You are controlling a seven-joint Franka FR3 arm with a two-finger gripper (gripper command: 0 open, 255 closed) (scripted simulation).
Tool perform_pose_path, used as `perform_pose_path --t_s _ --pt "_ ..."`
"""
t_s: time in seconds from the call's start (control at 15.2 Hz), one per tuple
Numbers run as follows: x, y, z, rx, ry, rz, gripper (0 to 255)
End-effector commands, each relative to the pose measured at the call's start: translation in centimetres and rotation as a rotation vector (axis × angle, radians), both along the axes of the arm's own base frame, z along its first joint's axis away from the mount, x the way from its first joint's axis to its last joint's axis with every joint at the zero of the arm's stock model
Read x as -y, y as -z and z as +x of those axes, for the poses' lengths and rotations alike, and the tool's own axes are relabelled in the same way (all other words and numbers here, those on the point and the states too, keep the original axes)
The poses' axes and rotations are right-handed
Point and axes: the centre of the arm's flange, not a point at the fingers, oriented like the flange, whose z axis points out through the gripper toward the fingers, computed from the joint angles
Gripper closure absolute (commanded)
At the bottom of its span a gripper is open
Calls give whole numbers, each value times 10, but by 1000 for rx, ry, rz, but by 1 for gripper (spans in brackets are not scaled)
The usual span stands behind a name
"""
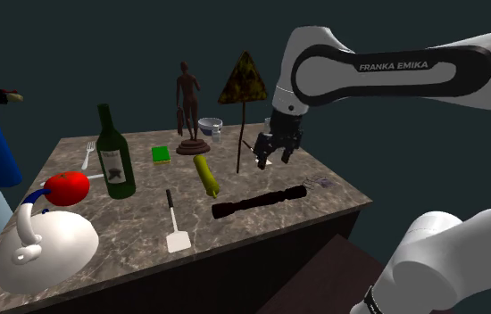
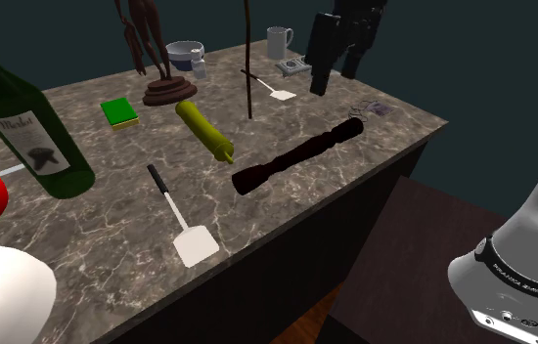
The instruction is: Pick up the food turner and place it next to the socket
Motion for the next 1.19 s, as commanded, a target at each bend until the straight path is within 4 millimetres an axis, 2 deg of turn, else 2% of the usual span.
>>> perform_pose_path --t_s 0.0,1.12 --pt "-20 11 12 0 20 -4 0" --pt "-177 121 140 -12 177 -47 0"
